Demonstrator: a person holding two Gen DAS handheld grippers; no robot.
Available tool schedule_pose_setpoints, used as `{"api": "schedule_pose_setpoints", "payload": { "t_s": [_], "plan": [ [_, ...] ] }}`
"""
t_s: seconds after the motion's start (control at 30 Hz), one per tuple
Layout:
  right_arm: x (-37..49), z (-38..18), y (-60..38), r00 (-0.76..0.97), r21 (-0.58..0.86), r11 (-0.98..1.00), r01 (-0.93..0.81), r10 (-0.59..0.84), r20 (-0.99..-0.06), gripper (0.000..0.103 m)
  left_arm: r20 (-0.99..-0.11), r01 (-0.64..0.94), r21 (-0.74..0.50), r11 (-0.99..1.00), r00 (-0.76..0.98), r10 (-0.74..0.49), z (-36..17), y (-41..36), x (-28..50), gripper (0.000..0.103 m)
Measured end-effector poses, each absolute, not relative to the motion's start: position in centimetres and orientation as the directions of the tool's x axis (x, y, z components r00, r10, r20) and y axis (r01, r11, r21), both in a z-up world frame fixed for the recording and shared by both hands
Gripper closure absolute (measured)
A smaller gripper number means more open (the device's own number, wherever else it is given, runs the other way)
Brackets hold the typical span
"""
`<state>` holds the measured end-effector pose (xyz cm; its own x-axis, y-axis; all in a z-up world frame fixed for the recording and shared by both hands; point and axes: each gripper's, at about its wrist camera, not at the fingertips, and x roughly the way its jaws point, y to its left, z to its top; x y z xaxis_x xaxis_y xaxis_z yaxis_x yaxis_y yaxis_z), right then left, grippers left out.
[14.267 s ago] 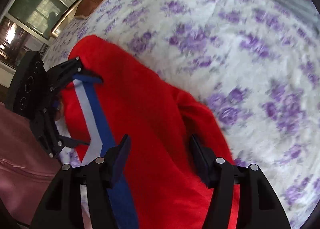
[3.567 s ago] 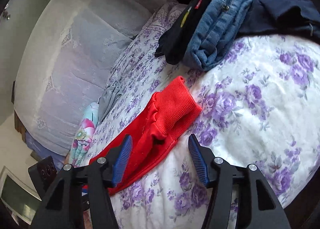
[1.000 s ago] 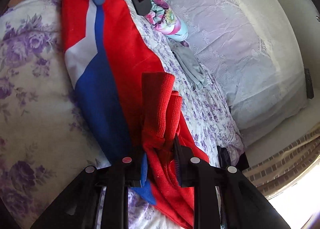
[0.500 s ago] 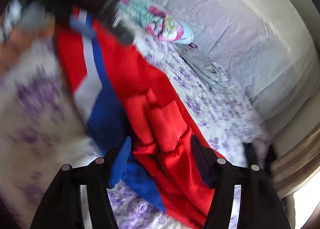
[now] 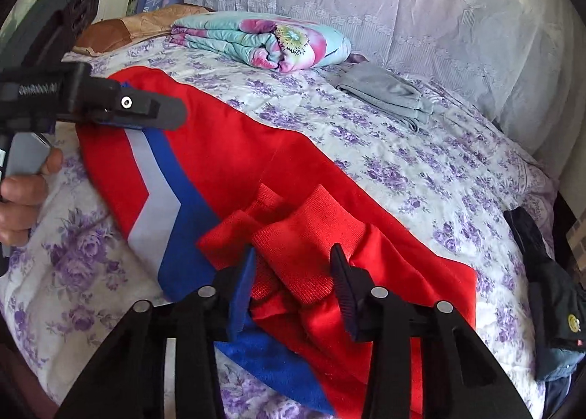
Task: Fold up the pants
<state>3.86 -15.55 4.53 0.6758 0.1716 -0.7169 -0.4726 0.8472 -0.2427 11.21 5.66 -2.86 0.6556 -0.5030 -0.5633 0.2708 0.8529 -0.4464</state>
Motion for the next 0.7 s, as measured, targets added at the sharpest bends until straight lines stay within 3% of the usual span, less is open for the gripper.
{"api": "schedule_pose_setpoints", "payload": {
  "t_s": [0.1, 0.27, 0.43, 0.53, 0.57, 0.7],
  "plan": [
    [4.0, 4.6, -15.4, 0.680, -0.248, 0.850, -0.465, 0.163, -0.715, 0.096, -0.564, 0.271, -0.445, 0.853, 0.655, -0.503, -2.9, 5.6, 11.2, 0.006],
    [2.7, 7.0, -14.5, 0.747, -0.259, 0.853, -0.453, 0.205, -0.632, 0.096, -0.565, 0.272, -0.443, 0.855, 0.656, -0.501, -2.8, 5.6, 11.2, 0.006],
    [3.1, 3.8, -13.1, 0.683, -0.275, 0.816, -0.509, 0.188, -0.705, 0.095, -0.568, 0.270, -0.439, 0.857, 0.656, -0.497, -3.0, 5.6, 11.3, 0.006],
    [2.7, 3.8, -13.0, 0.684, -0.275, 0.811, -0.516, 0.197, -0.703, 0.079, -0.577, 0.267, -0.425, 0.865, 0.657, -0.486, -3.1, 5.5, 11.4, 0.006],
    [2.4, 4.5, -13.3, 0.681, -0.247, 0.814, -0.526, 0.229, -0.696, 0.062, -0.578, 0.267, -0.420, 0.867, 0.658, -0.483, -3.0, 5.4, 11.4, 0.006],
    [1.7, 8.1, -18.1, 0.709, -0.068, 0.888, -0.455, 0.315, -0.631, 0.057, -0.569, 0.291, -0.368, 0.883, 0.681, -0.461, -2.0, 4.6, 10.8, 0.007]
  ]
}}
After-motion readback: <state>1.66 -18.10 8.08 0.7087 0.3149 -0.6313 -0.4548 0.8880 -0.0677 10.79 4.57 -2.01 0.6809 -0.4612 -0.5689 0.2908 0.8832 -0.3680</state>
